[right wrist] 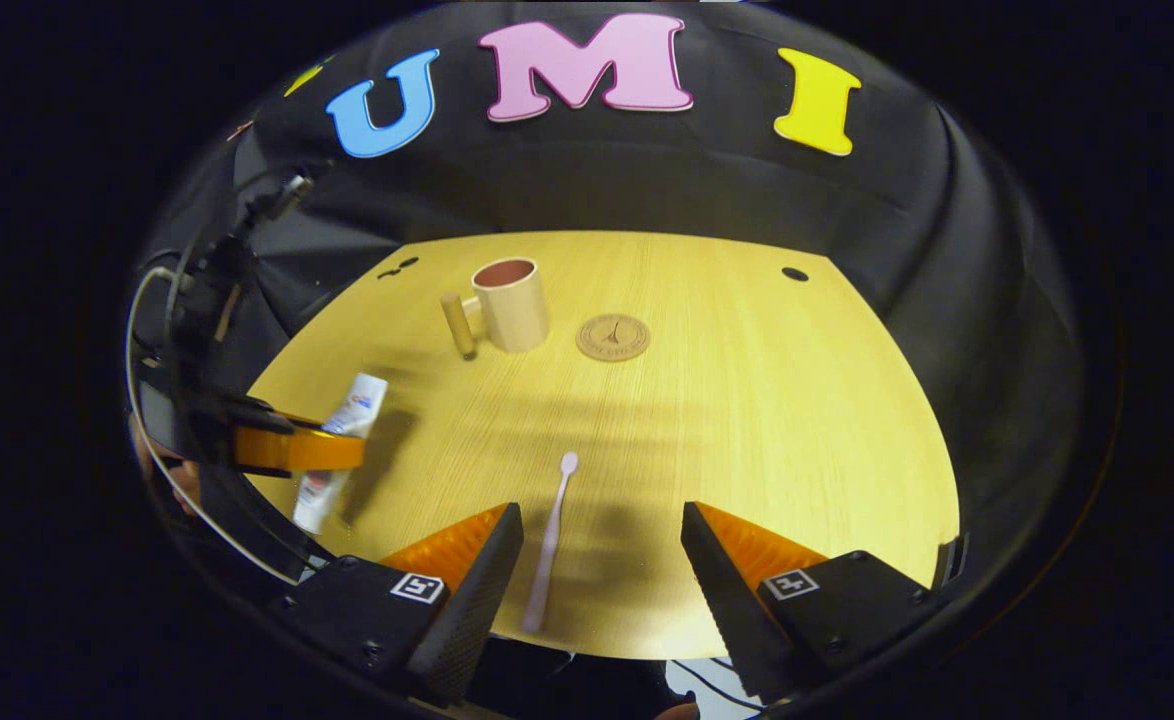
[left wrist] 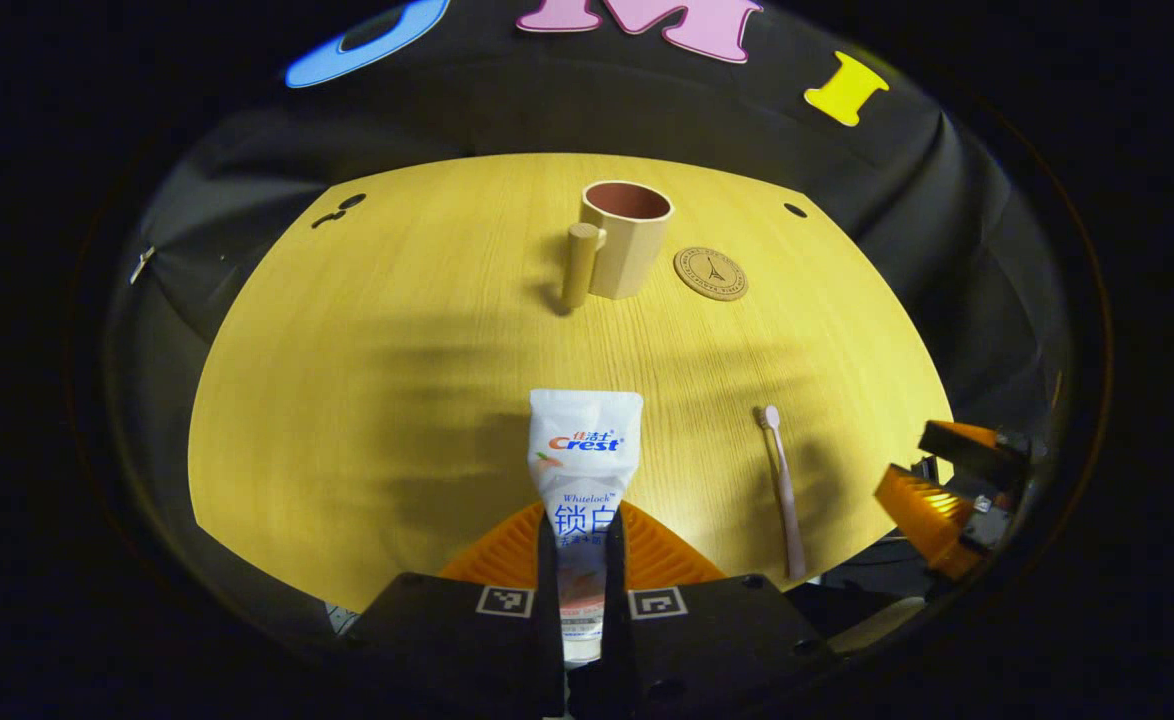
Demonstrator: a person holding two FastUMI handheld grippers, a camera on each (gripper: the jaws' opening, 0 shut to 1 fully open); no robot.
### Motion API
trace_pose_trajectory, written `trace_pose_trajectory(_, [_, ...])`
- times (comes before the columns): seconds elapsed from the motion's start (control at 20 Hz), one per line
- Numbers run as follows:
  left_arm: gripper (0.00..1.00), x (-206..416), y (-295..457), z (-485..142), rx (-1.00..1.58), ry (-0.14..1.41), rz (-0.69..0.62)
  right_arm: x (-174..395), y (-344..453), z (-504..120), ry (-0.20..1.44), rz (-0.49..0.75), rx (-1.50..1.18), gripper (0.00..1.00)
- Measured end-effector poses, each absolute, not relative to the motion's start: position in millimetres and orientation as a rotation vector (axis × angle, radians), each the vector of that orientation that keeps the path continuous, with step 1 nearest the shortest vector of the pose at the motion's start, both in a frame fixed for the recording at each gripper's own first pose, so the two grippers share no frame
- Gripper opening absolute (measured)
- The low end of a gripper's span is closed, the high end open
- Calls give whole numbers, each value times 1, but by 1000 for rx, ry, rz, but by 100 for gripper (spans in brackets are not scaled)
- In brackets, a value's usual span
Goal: Put the toothbrush and toothpaste on the desktop into the cup, then pick up the cup and place it on the coaster on the desktop.
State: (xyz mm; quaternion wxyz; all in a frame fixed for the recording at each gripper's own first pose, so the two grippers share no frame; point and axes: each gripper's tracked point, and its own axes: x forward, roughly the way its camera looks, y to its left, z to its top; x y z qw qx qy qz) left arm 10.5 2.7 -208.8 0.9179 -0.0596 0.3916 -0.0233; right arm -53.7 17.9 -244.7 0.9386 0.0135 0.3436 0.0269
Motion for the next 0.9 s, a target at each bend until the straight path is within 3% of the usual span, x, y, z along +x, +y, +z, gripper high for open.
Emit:
trace_pose_trajectory(0.5, [20,-28,78,-211,-166,794,-35,-33,48,-314,914,-16,-13,90])
trace_pose_trajectory(0.85, [20,-24,111,-222,-186,802,-15,-20,60,-330,1002,-34,14,65])
trace_pose_trajectory(0.9, [20,-23,112,-223,-190,805,-14,-20,62,-330,1010,-39,37,50])
